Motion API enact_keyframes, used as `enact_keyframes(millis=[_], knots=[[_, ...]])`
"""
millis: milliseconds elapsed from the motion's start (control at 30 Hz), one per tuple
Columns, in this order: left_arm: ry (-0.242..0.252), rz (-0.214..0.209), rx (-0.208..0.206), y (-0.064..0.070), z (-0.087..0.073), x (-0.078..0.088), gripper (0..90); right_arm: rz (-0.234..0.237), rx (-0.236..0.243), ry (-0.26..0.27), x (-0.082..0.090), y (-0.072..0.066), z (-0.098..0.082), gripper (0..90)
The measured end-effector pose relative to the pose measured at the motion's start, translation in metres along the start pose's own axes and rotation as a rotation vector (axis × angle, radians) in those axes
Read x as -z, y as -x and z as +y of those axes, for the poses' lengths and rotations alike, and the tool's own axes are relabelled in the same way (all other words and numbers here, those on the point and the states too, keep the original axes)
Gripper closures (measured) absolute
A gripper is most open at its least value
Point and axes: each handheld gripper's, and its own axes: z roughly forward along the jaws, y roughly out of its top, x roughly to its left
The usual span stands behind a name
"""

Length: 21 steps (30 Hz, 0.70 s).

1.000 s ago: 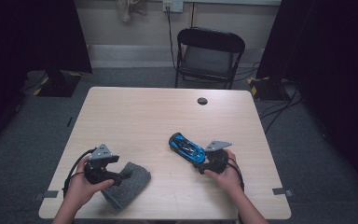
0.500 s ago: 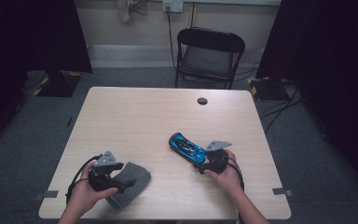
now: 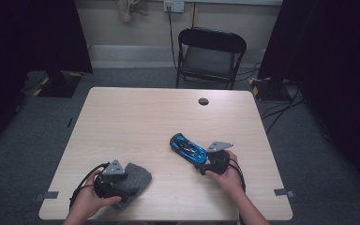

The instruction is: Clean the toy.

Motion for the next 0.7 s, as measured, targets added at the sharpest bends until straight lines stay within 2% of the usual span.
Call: enact_keyframes(millis=[33, 133, 267, 300, 400, 567, 700], knots=[[-0.004, 0.009, 0.006, -0.001, -0.001, -0.001, 25.2, 0.000, 0.000, 0.000, 0.000, 0.000, 0.000, 23.1], [-0.008, 0.002, 0.027, -0.004, -0.004, -0.003, 27.2, 0.000, 0.000, 0.000, 0.000, 0.000, 0.000, 23.1], [-0.007, 0.009, 0.023, -0.006, -0.006, -0.005, 29.9, 0.001, 0.000, 0.000, 0.000, 0.000, 0.000, 23.1], [-0.005, 0.018, 0.016, -0.005, -0.007, -0.006, 29.9, 0.001, 0.000, 0.000, 0.000, 0.000, 0.000, 23.1], [-0.008, 0.041, 0.030, -0.003, -0.007, -0.007, 31.5, -0.001, 0.000, 0.000, 0.000, 0.000, 0.000, 23.0], [-0.035, 0.095, 0.012, 0.004, -0.004, -0.012, 31.6, -0.001, 0.000, 0.000, 0.000, 0.000, 0.000, 23.1], [-0.040, 0.099, -0.005, 0.004, -0.003, -0.013, 34.5, -0.001, 0.000, 0.000, 0.000, 0.000, 0.000, 23.1]])
